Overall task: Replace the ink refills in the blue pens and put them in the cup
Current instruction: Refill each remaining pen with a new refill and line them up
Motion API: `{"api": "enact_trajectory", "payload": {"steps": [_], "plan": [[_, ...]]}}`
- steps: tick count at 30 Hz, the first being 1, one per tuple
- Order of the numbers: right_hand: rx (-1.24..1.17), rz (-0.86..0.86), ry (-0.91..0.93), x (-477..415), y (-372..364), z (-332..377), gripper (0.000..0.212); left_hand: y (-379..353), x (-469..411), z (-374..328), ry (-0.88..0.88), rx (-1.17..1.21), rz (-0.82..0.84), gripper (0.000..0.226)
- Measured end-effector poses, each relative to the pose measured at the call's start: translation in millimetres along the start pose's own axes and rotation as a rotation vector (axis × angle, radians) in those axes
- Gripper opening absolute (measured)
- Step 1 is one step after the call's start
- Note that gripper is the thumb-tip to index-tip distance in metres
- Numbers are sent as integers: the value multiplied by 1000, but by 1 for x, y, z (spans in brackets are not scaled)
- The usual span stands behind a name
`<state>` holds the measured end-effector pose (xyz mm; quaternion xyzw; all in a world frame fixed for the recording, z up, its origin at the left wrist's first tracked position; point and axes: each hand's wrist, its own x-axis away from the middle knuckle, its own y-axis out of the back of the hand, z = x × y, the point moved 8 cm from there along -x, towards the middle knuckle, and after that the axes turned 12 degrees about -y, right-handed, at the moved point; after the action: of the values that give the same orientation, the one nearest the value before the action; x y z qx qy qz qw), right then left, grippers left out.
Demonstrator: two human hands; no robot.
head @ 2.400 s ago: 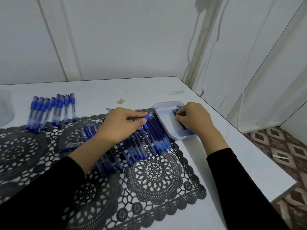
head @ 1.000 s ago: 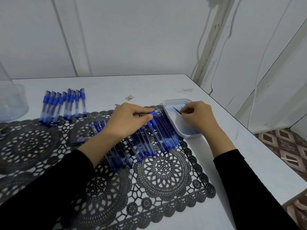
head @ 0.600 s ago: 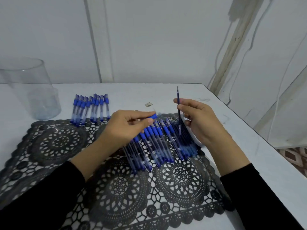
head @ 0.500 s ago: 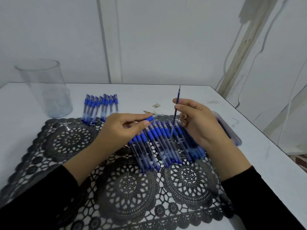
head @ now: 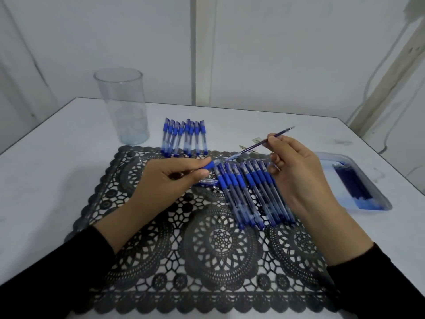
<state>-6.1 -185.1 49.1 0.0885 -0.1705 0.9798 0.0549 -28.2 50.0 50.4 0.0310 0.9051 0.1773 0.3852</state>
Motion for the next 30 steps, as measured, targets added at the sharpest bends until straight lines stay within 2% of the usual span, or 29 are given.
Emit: {"api": "enact_trajectory", "payload": {"steps": [8,13,18,30], "plan": [[23,33,-22,2,-7,-6,4,-1,1,-1,-22,41,3,32],[18,22,-42,1,-7,-9,11,-2,1,-2,-47,36,17,34],[-16,33,-70,1,-8,-12,2,-1,2,-3,-49,39,8,35],[-21,21,-71,1,-6,-12,3,-2,2,-3,-19,35,9,33]]}}
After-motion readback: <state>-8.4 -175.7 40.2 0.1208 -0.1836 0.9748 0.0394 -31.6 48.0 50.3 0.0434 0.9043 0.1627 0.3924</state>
